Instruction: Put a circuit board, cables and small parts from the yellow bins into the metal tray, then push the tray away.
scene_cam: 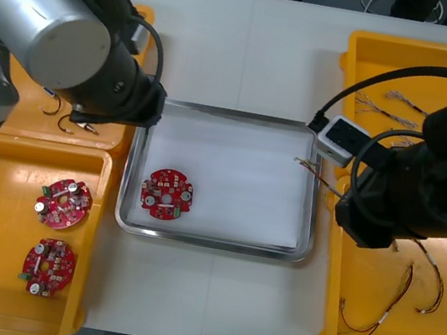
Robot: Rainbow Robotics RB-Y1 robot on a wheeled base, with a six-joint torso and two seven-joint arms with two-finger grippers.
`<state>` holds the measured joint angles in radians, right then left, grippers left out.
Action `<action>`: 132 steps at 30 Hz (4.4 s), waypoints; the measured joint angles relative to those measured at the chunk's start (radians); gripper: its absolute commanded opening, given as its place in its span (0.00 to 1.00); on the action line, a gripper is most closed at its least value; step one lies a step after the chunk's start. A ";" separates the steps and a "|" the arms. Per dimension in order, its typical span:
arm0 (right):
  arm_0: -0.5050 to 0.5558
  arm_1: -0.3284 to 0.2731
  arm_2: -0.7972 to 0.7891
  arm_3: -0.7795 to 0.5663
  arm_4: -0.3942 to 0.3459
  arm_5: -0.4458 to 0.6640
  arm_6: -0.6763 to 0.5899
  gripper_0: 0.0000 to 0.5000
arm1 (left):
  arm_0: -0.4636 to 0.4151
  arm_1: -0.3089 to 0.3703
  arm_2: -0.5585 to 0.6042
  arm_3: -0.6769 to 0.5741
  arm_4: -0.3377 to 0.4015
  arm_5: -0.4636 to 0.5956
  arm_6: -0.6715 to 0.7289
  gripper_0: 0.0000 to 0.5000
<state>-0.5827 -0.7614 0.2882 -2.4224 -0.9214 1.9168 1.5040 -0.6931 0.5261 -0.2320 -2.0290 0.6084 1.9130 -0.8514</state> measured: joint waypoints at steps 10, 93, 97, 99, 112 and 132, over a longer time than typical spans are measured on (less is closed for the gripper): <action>-0.108 0.129 0.166 0.093 0.096 0.000 0.000 0.00 | 0.000 0.108 0.147 0.126 0.022 0.000 0.000 1.00; -0.132 0.265 0.363 0.430 0.314 -0.128 0.313 1.00 | -0.420 0.084 0.139 1.495 -0.144 -0.782 0.000 1.00; -0.132 0.266 0.315 0.387 0.313 -0.031 0.313 1.00 | -0.420 0.082 0.139 1.497 -0.144 -0.794 0.000 1.00; -0.132 0.266 0.289 0.366 0.313 -0.003 0.312 1.00 | -0.420 0.081 0.139 1.497 -0.144 -0.797 0.000 1.00; -0.132 0.269 0.078 0.258 0.308 0.000 0.284 1.00 | -0.420 0.066 0.111 1.498 -0.140 -0.865 0.000 0.00; -0.081 0.152 -0.143 0.257 0.273 0.000 0.058 1.00 | -0.419 0.073 0.126 1.352 -0.136 -0.586 0.000 0.00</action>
<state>-0.6632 -0.6095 0.1451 -2.1652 -0.6482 1.9168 1.5624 -1.1125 0.5989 -0.1060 -0.6773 0.4719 1.3269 -0.8514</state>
